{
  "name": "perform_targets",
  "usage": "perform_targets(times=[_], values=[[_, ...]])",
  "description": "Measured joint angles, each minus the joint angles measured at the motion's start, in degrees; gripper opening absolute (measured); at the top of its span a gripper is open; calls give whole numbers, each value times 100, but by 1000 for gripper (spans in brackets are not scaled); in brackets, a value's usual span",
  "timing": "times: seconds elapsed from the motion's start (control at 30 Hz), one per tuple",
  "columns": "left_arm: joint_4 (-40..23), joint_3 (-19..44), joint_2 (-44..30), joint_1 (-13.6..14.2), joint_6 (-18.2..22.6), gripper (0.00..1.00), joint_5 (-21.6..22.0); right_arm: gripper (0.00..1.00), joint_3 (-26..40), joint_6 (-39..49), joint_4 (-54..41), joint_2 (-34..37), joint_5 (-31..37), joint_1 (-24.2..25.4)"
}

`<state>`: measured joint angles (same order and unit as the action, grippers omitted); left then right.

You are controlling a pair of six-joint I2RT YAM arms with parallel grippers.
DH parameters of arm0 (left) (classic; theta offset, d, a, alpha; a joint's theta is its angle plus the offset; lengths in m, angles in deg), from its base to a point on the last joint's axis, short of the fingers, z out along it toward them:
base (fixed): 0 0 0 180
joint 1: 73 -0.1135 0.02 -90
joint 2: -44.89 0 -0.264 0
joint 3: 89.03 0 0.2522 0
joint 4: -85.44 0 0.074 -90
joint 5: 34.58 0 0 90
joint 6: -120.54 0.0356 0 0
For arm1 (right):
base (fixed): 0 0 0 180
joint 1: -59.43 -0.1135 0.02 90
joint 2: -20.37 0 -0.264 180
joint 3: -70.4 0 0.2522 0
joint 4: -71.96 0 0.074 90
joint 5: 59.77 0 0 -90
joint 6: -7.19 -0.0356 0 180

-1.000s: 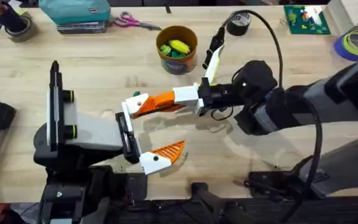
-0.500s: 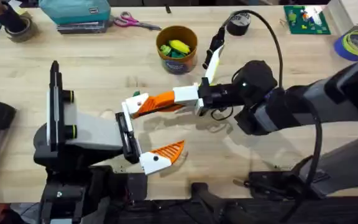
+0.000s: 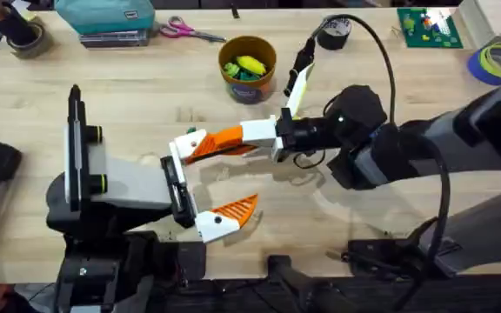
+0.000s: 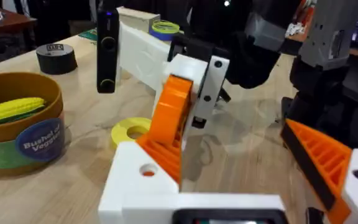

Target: Pick up the gripper from the table and insert it into the empty holder that is missing its gripper. Then pick up a screw, insert it into the mounting hole, and use the screwdriver to tighten it. Finally, clean up the table by picking up the vegetable and placing it into the bucket.

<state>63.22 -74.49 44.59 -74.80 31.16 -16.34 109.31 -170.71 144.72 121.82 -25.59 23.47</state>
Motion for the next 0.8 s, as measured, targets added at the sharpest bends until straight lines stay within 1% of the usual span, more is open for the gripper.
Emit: perform_targets(times=[0.67,0.7,0.73,0.8], values=[[5,0,-1,0,0,986,23,8,0,0,0,0,48,-16],[5,0,1,-2,2,986,25,26,0,-11,-2,-2,48,-16],[7,0,-1,0,2,986,26,125,0,-23,-15,0,50,-17],[-8,0,1,9,2,986,-40,426,0,-15,-41,0,109,-43]])
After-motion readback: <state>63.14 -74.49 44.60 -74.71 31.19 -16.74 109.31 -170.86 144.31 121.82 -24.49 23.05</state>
